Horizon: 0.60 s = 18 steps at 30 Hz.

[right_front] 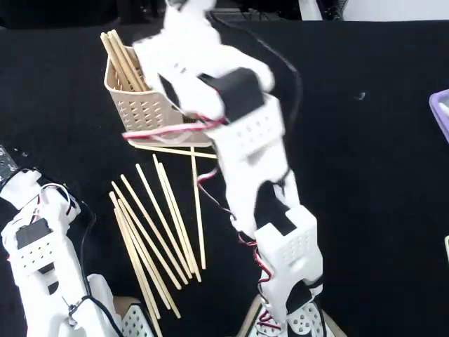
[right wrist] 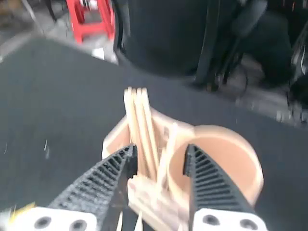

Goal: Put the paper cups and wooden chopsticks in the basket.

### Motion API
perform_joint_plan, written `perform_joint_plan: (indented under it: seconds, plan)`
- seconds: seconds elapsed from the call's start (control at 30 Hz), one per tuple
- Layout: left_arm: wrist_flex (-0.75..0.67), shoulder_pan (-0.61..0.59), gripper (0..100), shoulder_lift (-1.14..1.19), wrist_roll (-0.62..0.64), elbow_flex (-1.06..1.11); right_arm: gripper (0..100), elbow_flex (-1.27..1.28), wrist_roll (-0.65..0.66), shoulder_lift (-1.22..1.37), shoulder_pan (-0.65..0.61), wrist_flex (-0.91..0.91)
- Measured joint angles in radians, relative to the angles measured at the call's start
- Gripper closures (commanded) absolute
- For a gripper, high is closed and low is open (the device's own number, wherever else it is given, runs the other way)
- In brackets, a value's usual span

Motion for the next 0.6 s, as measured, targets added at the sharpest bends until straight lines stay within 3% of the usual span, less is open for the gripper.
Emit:
perform_joint_plan:
  seconds: [0.1,0.3,0.6]
  plan:
    - [0.0,0.0,87,0.0,0.0,0.0,89.2,0.025,0.066,-0.002,0.011,0.08]
    - [0.0,0.0,87,0.0,0.0,0.0,89.2,0.344,0.164,-0.037,0.035,0.084]
    - [0.0,0.0,87,0.0,0.0,0.0,89.2,0.907,0.196,-0.391,0.038,0.051]
